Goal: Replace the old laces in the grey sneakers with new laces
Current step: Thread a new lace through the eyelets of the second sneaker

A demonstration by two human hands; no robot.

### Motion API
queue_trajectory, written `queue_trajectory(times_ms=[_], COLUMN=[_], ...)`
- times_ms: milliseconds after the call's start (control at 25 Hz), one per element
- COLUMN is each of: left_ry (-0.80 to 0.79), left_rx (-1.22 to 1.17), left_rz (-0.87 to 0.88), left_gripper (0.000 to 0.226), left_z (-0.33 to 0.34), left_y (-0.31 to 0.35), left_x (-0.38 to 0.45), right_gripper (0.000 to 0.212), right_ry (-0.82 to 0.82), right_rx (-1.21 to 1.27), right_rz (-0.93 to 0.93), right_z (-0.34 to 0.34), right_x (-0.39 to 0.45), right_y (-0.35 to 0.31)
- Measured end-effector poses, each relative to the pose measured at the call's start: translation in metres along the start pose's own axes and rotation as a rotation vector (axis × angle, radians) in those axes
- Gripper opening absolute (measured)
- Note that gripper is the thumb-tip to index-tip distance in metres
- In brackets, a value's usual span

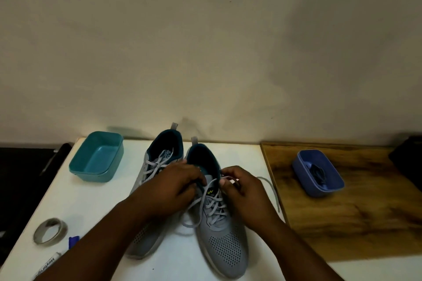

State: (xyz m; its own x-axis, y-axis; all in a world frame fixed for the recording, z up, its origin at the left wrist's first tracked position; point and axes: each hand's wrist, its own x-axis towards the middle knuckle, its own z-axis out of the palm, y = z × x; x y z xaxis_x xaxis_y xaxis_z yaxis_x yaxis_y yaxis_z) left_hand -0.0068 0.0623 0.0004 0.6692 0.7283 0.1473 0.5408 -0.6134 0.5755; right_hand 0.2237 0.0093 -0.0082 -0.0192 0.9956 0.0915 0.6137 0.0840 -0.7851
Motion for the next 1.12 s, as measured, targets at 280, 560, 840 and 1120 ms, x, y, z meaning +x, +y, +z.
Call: queue_trajectory(times_ms=[280, 560, 840, 1120], left_ry=[-0.070, -0.047, -0.053, 0.011], left_rx=[0.091, 0.119, 0.094, 0.127], left_rz=[0.031, 0.050, 0.068, 0.059], left_gripper=[0.030, 0.031, 0.029, 0.030], left_z=[0.001, -0.001, -0.004, 0.005], left_y=[-0.014, -0.003, 0.001, -0.001], left_x=[0.002, -0.001, -0.002, -0.004], right_gripper=[0.018, 0.027, 0.013, 0.020], right_ry=[0.721, 0.108, 0.307, 0.313], right_rx=[0.230, -0.348, -0.085, -0.263], right_rz=[0.368, 0.063, 0.070, 0.250], right_z=[-0.057, -0.011, -0.032, -0.023], right_x=[0.014, 0.006, 0.014, 0.004], right_y=[0.034, 0.024, 0.021, 0.005])
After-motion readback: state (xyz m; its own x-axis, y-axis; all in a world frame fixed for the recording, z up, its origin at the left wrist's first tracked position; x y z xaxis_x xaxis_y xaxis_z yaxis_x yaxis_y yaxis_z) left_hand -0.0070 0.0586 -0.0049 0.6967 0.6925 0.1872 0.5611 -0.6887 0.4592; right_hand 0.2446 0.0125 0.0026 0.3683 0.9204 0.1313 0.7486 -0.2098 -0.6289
